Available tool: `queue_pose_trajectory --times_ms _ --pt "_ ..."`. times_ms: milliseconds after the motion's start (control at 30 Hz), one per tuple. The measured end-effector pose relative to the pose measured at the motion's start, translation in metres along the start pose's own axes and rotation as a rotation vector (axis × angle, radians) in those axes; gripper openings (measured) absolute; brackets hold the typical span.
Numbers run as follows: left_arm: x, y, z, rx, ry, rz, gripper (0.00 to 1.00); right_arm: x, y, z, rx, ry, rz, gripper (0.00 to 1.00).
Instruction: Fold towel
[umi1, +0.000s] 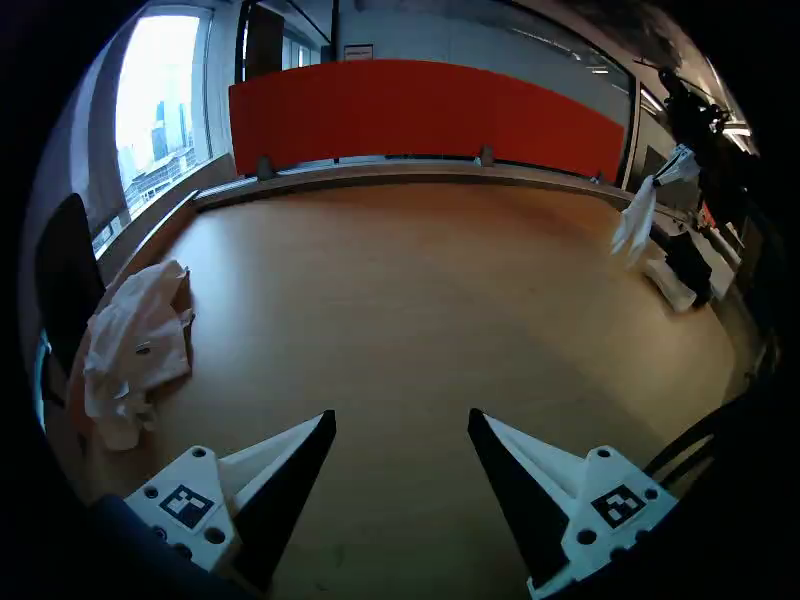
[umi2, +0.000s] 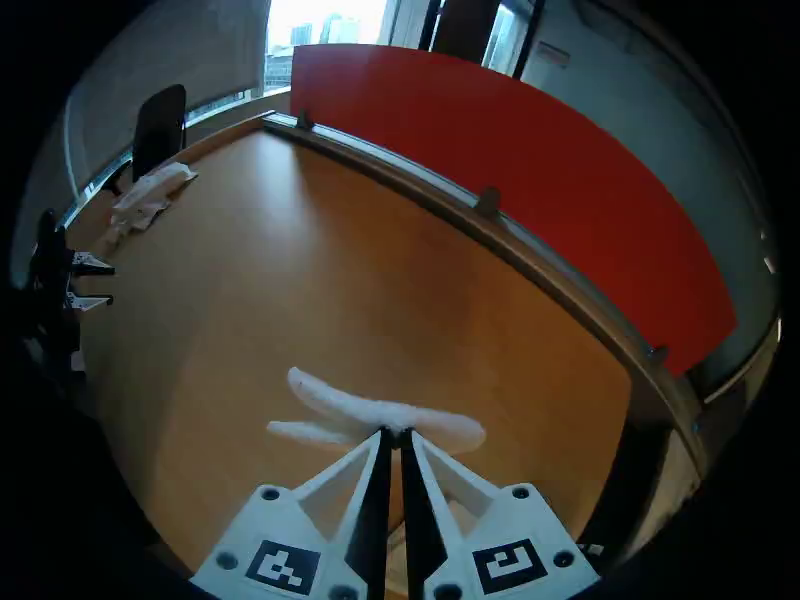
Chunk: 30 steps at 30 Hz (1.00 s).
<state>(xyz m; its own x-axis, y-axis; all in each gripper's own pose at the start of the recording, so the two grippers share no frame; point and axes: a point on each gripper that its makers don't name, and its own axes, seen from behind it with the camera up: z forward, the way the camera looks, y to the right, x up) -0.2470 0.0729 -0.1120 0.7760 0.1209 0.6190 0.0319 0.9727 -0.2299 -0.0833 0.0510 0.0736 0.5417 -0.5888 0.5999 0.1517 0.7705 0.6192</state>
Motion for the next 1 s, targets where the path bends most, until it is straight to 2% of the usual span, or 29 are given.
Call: queue_pose_trajectory --times_ms 267,467,767,1000 --pt "0.001 0.001 -0.001 0.002 -0.005 0.011 0.99 -0.021 0.034 -0.009 -0.043 -0.031 0.035 0.06" --pt "0.003 0.004 0.0 -0.001 -0.007 0.018 0.98 -0.035 0.05 -0.014 -0.063 -0.054 0.055 0.06" --pt "0.004 0.012 0.001 -0.009 -0.01 0.029 0.99 -0.054 0.069 -0.023 -0.086 -0.079 0.083 0.06" --pt "0.006 0.014 0.001 -0.012 -0.011 0.036 0.99 -0.066 0.075 -0.027 -0.098 -0.087 0.102 0.06"
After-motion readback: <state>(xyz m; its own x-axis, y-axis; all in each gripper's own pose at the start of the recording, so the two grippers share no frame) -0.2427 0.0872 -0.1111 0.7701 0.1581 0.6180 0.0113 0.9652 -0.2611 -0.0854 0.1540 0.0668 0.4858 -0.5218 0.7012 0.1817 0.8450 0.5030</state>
